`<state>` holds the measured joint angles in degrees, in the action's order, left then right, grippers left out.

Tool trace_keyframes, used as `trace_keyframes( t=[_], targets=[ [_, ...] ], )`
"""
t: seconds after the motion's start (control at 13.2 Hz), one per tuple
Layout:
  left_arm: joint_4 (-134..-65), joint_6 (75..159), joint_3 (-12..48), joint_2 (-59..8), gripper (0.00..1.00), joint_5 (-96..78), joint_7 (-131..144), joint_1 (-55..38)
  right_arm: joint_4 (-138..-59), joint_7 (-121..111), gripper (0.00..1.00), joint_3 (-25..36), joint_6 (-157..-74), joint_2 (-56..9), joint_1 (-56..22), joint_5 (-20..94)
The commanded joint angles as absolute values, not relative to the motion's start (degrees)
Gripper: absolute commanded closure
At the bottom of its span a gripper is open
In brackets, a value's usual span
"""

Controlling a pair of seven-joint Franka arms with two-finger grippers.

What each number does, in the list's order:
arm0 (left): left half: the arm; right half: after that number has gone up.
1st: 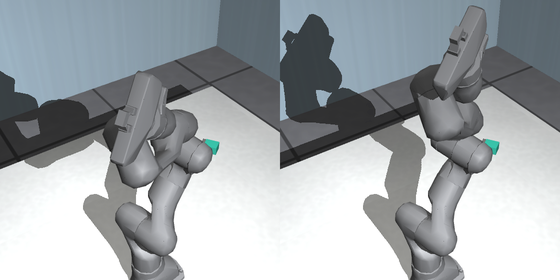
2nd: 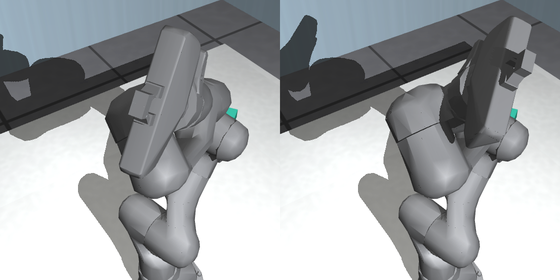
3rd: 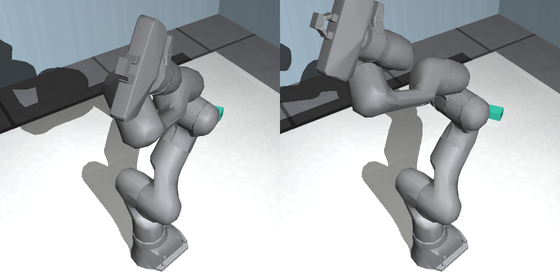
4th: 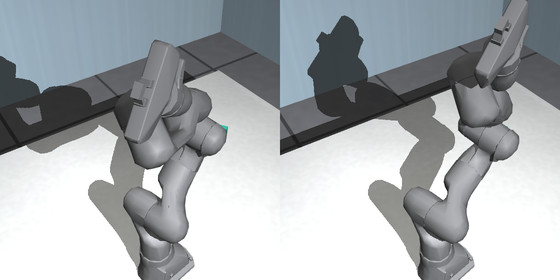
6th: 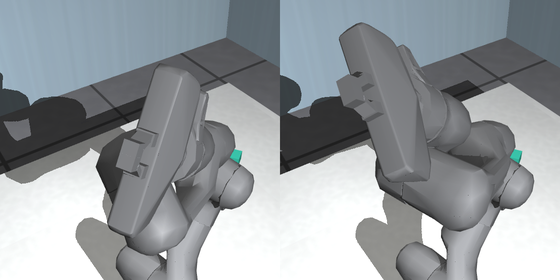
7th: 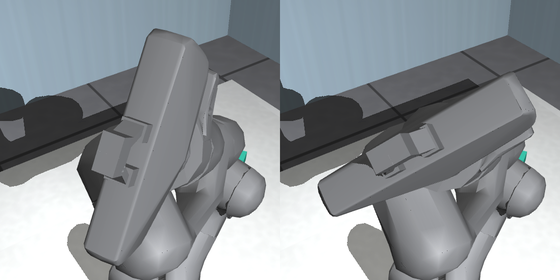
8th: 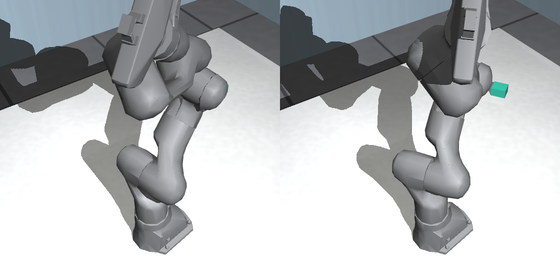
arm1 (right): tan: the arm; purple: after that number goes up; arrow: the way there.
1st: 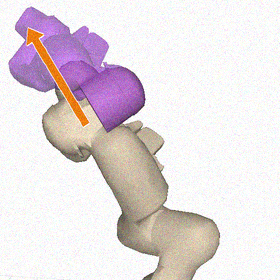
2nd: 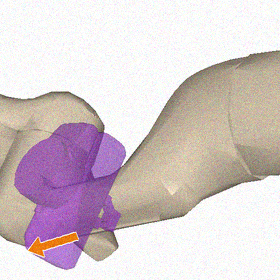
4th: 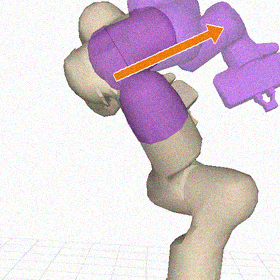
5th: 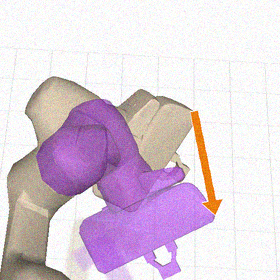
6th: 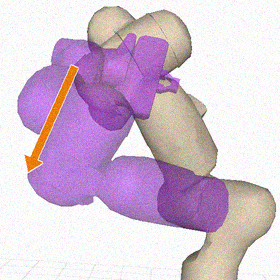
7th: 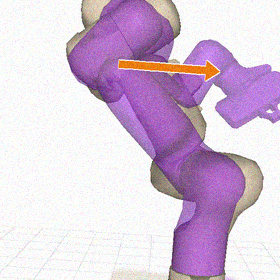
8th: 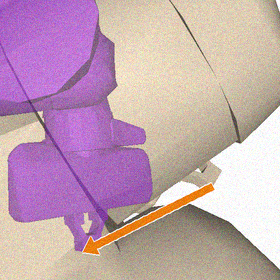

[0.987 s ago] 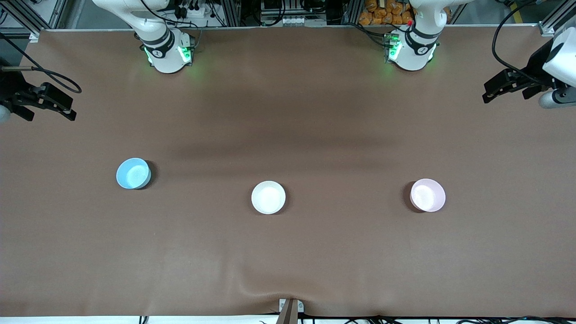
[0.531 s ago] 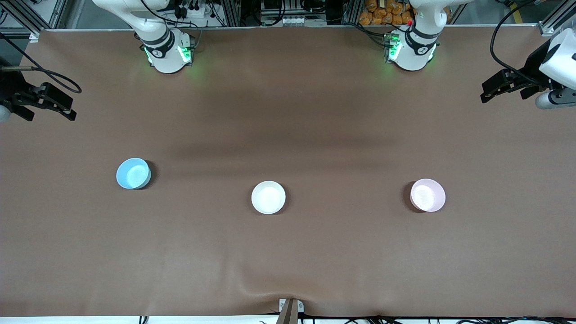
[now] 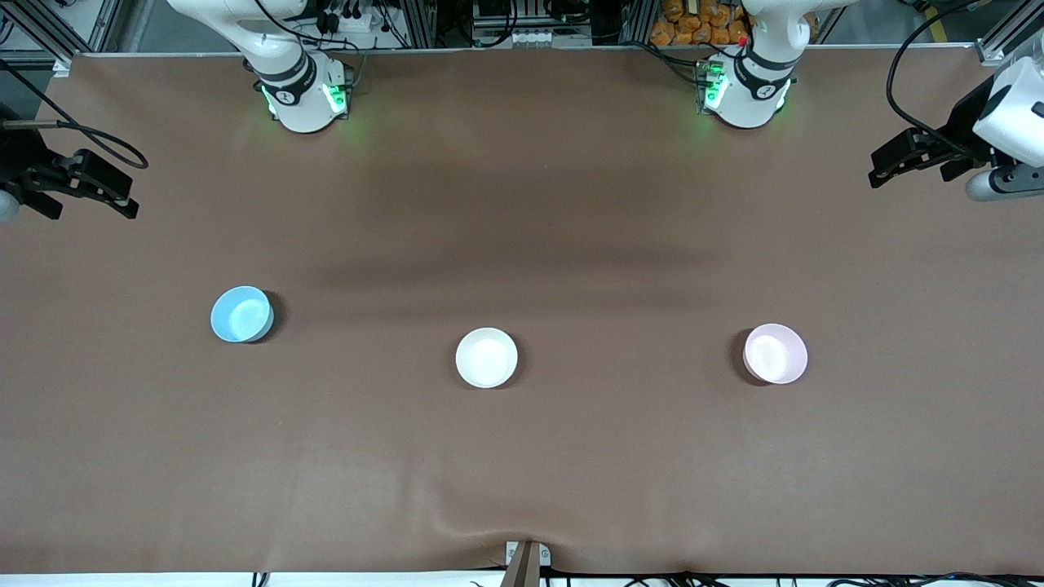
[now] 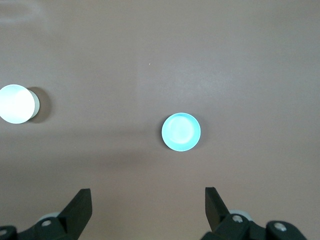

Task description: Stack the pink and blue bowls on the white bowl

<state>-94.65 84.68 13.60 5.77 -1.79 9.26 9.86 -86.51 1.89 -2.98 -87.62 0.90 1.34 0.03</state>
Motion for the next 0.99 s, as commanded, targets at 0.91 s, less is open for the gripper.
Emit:
trace_keyframes(
  t=[0.91],
  targets=[
    [-96.4,85.8,13.8,5.7,0.00,-0.2,8.1,10.5,-86.1,1.4,0.00,-3.3,-87.6,0.7,2.3,0.8]
  ],
)
